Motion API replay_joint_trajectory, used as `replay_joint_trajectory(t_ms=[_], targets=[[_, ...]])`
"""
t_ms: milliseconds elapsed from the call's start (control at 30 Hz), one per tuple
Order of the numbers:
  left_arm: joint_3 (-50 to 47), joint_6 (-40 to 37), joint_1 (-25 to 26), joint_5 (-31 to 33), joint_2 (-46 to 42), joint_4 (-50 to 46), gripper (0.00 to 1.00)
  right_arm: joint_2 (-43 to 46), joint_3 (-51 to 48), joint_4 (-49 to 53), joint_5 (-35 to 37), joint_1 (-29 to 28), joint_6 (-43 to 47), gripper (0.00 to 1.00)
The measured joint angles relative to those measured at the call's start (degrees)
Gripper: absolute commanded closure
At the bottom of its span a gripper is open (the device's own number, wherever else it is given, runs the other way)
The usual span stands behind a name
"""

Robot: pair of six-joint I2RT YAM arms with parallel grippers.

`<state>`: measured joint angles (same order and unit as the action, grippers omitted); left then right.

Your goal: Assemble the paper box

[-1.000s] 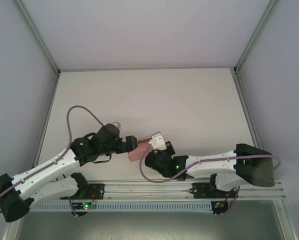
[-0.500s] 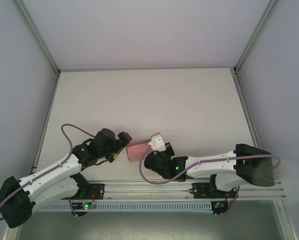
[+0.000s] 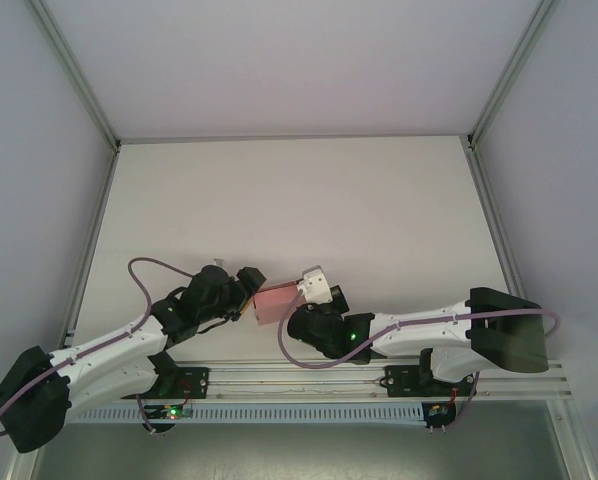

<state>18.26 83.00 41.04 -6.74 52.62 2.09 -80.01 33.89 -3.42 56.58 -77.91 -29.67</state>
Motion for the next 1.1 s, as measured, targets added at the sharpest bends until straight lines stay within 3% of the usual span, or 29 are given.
replay_joint_trajectory(t_ms=[67,300,633,867,1000,1100], targets=[[-0.3,-1.4,0.5,1.0,0.6,0.9,0.28,0.5,-0.3,0.2,-0.1,-0.2,-0.5,0.92],[-4.1,-6.7,2.1,2.1,-0.3,7.3,0.32,7.2,-3.3,2.6,-4.7,-0.6,-1.3,0.69],[-6.0,-13.6,3.3,4.5,-2.8,7.9,0.33,21.7,-7.3,4.1,-19.2,4.1,1.3,0.36],[-6.0,-16.9,4.0,4.9,-1.8,9.2,0.33,30.2,-8.9,2.9,-24.0,8.3,3.7,0.29],[-5.7,-18.6,4.4,5.2,-1.0,9.6,0.33,27.0,-8.4,1.5,-26.1,12.9,4.0,0.29],[-5.6,-19.2,4.4,5.3,-0.7,9.8,0.34,21.3,-6.6,1.3,-28.0,14.1,4.2,0.34]])
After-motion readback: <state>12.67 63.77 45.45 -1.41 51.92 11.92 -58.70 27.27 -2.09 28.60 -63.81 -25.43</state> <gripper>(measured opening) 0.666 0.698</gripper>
